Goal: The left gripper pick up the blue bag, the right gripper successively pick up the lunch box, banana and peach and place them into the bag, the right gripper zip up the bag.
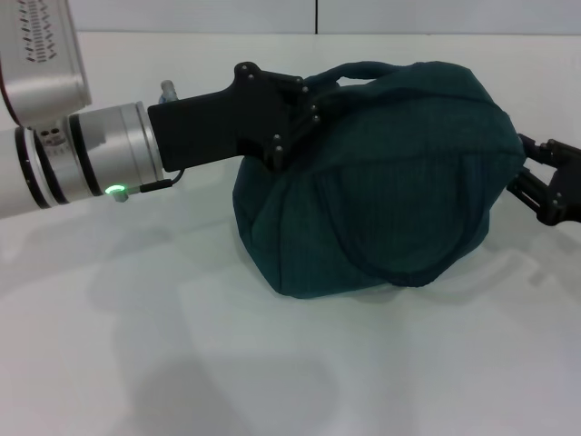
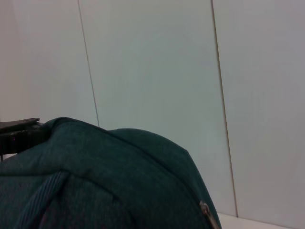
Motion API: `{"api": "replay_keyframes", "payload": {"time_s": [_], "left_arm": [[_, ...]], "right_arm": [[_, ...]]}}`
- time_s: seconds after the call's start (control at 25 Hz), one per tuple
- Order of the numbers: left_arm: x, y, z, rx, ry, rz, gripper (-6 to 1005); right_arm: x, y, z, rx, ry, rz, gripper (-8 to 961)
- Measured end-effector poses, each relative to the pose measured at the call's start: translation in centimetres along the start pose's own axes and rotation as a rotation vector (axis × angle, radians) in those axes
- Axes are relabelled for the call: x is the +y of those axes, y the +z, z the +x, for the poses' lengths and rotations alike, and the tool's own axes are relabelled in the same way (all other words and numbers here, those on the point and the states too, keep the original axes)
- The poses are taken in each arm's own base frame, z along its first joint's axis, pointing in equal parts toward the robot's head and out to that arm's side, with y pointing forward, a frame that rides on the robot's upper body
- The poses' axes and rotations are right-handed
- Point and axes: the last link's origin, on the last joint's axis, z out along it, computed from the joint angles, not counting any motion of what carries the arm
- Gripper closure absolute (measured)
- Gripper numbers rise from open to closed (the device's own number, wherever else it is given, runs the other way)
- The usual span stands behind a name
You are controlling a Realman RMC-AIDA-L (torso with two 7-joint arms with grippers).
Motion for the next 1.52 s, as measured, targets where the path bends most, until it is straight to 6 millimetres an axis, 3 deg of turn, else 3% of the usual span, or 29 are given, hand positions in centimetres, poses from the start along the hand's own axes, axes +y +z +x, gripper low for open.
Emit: {"api": "replay_keyframes", "payload": {"time_s": [0.56,0.76,1.0,1.2,1.52], "left_arm": [[0.0,0.0,-0.1,-0.001,-0.002,0.001,960],[0.0,0.0,-0.1,-0.002,-0.001,0.002,959],[0.0,-0.1,-0.2,0.000,-0.005,0.004,959],[0.1,0.1,-0.1,0.007,-0.010,0.007,959],[0.1,0.3,0.0,0.023,-0.021,0.013,959]], "right_arm": [[-0.4,1.7,-0.8,0.007,-0.026,-0.015,607],[-0.4,1.8,-0.8,0.008,-0.023,-0.015,691],[-0.7,1.5,-0.6,0.011,-0.010,0.014,881],[-1.1,1.3,0.0,0.042,0.002,0.049,948],[-1.2,1.2,0.9,0.114,0.047,0.047,914]]}}
